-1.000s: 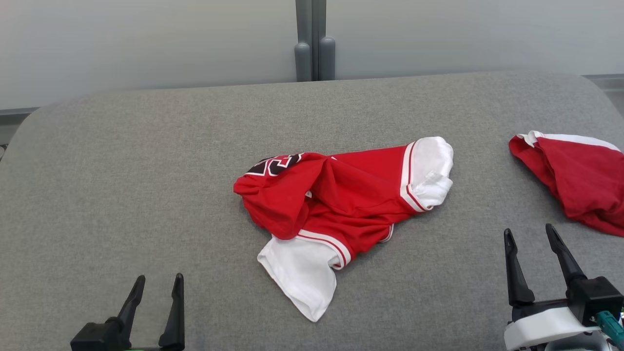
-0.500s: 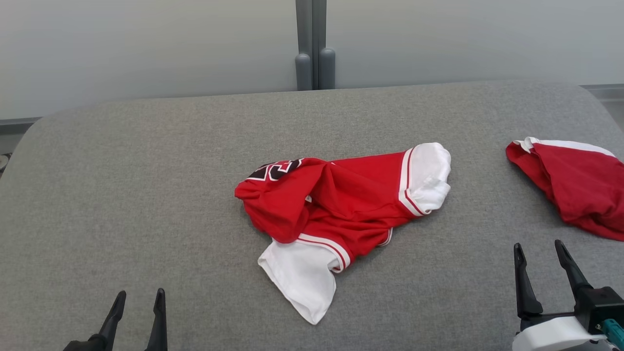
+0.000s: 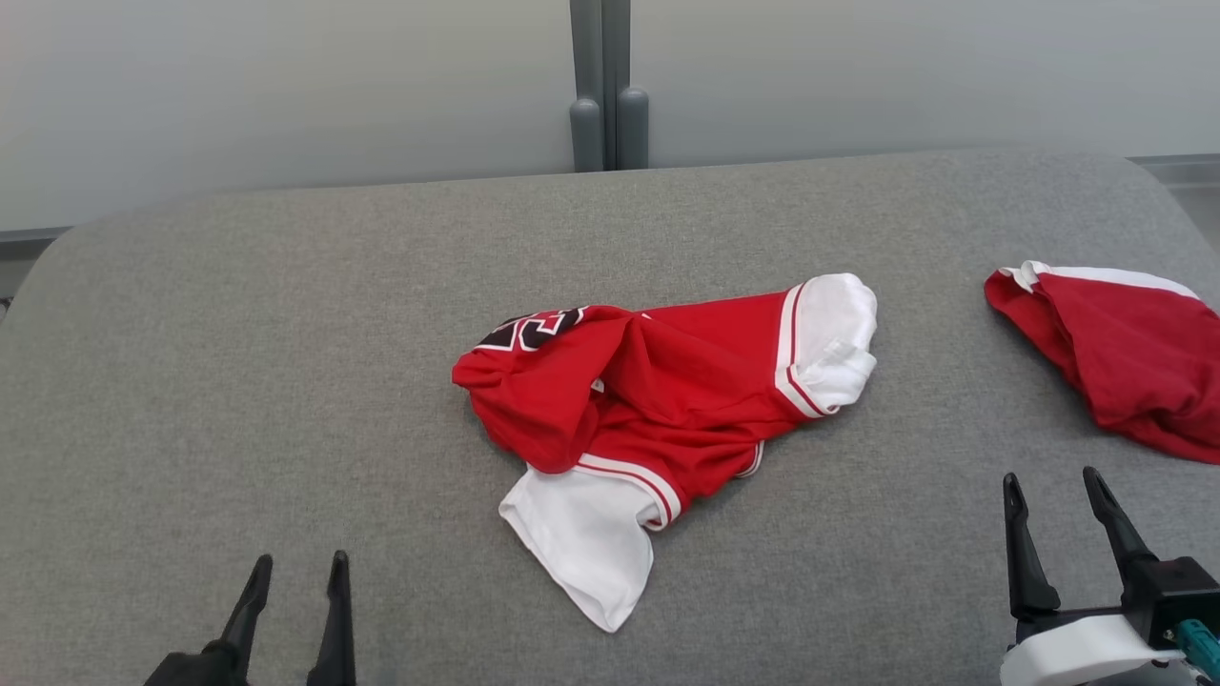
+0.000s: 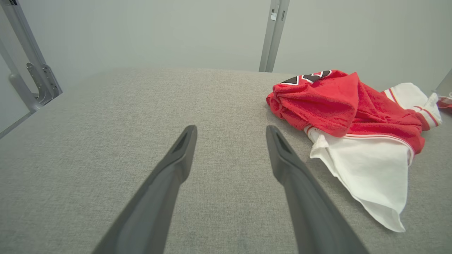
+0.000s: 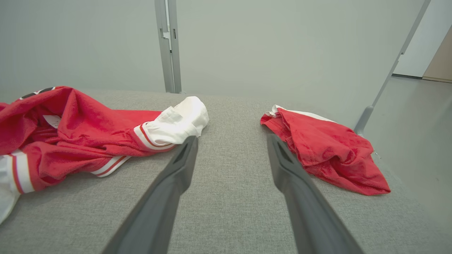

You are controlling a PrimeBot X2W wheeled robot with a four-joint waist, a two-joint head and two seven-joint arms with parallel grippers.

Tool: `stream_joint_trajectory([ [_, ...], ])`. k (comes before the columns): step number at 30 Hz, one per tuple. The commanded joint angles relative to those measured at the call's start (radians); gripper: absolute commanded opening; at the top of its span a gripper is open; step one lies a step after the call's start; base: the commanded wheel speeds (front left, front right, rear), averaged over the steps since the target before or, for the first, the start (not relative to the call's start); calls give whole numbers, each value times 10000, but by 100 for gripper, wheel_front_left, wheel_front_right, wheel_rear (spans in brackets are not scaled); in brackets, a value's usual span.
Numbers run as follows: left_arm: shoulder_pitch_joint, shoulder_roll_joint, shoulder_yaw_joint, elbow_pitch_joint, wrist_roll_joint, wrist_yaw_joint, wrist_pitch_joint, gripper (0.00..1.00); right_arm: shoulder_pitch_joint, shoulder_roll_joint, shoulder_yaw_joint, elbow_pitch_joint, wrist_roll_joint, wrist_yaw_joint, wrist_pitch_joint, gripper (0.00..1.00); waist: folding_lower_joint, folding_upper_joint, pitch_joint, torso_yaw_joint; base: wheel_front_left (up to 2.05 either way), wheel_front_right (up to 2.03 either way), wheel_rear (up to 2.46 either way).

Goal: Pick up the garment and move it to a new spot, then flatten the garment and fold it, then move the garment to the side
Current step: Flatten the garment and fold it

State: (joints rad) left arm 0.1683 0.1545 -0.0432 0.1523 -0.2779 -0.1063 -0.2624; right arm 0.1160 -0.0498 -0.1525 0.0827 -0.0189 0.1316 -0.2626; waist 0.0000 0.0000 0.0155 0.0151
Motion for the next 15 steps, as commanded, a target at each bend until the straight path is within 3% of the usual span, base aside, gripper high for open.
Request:
stream_joint_trajectory([
  [1, -252, -81, -52, -55, 62, -52, -27, 100, -129, -15, -30, -48, 35, -18, -32, 100, 0, 0, 131, 15, 0, 0, 0],
  [7, -1723, -458, -983, 215, 309, -104, 425, 100, -565, -15, 50, -233, -53, -19, -32, 100, 0, 0, 862, -26, 0, 0, 0],
  [15, -4103, -925, -2648, 1023, 675, 126, 2207, 100, -1359, -18, 321, -391, 142, -19, -32, 100, 0, 0, 1799, -706, 0, 0, 0],
])
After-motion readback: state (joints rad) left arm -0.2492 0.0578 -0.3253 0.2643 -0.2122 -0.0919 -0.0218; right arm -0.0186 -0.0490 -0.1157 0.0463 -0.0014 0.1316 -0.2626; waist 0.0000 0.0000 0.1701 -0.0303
